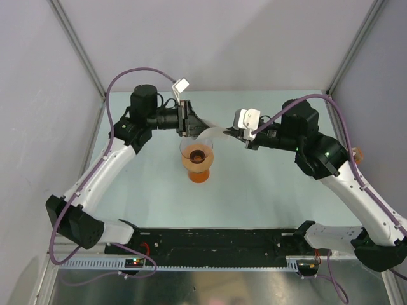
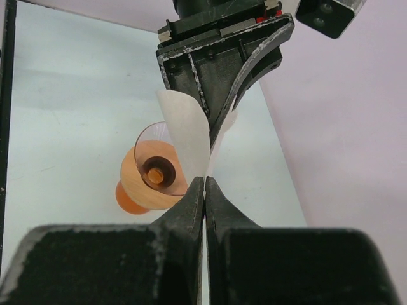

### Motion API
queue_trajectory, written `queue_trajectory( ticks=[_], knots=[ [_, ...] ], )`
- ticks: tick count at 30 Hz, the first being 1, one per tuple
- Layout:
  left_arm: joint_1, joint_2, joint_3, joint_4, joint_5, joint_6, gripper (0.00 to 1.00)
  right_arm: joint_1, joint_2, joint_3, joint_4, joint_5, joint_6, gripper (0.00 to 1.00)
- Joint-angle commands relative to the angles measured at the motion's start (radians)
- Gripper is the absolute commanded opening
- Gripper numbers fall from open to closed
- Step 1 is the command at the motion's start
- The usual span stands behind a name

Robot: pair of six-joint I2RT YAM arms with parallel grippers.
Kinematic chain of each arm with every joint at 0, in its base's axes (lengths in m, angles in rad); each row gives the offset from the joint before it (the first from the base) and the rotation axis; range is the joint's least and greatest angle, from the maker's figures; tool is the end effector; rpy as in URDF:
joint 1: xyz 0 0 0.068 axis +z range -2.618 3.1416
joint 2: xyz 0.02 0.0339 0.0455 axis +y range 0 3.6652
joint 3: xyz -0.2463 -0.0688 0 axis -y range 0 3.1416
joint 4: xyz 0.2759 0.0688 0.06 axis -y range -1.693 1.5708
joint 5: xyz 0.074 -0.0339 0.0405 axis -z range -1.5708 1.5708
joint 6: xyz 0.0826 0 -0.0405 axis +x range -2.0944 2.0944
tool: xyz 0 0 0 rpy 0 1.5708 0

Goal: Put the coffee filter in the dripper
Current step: Place the coffee filter in the coffee dripper.

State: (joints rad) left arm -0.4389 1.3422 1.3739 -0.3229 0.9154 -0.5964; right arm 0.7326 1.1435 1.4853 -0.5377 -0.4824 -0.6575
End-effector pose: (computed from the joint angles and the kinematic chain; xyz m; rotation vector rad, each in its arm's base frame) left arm 0.2955 -0.2110 0.3864 0.5506 1.9693 -1.5288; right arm 0.1990 0.2305 0.4580 -1.3791 1.1072 0.4796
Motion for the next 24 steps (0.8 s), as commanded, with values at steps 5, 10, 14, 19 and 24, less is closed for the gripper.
queue_trajectory(
  ticks=[5,10,14,19,24],
  knots=[
    [0.006,0.001,0.014,0.032,0.059,-0.016,0.38,0.018,-0.017,-0.002,0.063,0.059,-0.033,0.0],
    [0.006,0.002,0.007,0.031,0.058,-0.016,0.42,0.023,-0.013,-0.003,0.074,0.068,-0.039,0.0],
    [0.009,0.009,0.006,0.032,0.06,-0.024,0.4,0.028,-0.013,-0.009,0.084,0.073,-0.054,0.0],
    [0.019,0.015,0.002,0.032,0.072,-0.038,0.38,0.034,-0.014,-0.012,0.086,0.074,-0.07,0.0],
    [0.024,0.016,0.001,0.032,0.089,-0.042,0.33,0.04,-0.016,-0.021,0.081,0.07,-0.099,0.0]
  ],
)
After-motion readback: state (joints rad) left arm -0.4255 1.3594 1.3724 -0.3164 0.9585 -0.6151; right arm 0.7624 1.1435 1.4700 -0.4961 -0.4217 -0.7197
